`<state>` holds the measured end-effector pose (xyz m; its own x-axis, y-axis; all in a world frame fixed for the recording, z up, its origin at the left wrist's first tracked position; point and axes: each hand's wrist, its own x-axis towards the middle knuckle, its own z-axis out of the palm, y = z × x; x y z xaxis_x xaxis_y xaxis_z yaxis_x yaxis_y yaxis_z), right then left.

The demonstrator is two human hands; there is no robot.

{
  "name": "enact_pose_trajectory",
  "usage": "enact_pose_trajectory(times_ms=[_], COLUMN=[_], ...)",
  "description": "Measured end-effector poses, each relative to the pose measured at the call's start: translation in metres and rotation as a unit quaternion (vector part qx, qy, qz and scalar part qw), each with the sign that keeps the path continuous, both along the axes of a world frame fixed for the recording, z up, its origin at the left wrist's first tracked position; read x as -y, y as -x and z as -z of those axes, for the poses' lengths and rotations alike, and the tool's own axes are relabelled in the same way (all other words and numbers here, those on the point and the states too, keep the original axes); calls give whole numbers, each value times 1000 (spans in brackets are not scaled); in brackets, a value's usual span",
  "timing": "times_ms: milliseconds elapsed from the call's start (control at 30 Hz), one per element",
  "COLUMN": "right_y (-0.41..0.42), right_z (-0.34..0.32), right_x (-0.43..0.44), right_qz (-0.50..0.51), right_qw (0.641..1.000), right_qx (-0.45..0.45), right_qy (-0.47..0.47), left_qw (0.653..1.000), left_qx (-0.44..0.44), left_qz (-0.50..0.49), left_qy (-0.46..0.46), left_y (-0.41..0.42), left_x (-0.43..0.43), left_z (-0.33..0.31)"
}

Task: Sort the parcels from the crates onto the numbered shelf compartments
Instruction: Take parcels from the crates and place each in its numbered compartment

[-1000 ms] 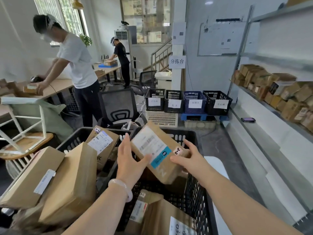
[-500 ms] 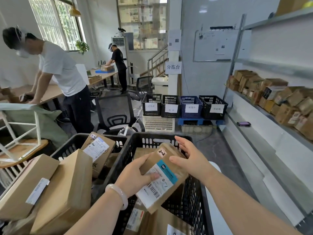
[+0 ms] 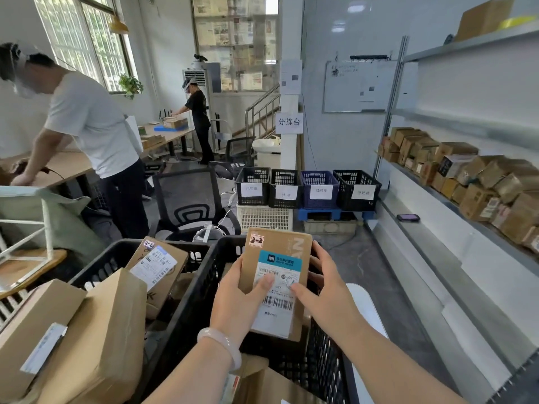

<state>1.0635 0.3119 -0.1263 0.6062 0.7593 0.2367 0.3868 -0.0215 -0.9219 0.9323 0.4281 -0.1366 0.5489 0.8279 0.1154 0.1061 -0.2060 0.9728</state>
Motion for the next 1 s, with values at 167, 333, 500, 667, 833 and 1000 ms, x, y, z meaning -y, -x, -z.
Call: enact_pose_trajectory(times_ms=[167,333,500,667,833,1000], right_y=[-12,-25,-35,-34,-13,21], right_z=[-6,-9,-9,-6,-8,0], right_x=[21,46,76,112,154,205], right_qz=[44,106,149,216,303,415], right_qw=[999,994,988,976,950,898], right_qx=[-7,13,24,35,77,127], right_qy=[-25,-17,-17,-4,9,78], left_qw=[996,984,974,966,943,905], left_qx=[-38,-55,-53,-15,28,54], left_qz=[50,112,152,196,289,396], left_qy=[-68,-128,-158,-168,-162,-144], left_y=[-12,-26,-48,-67,-83,-99], left_x=[12,28,51,77,103,141], left_z=[6,6,5,6,8,17])
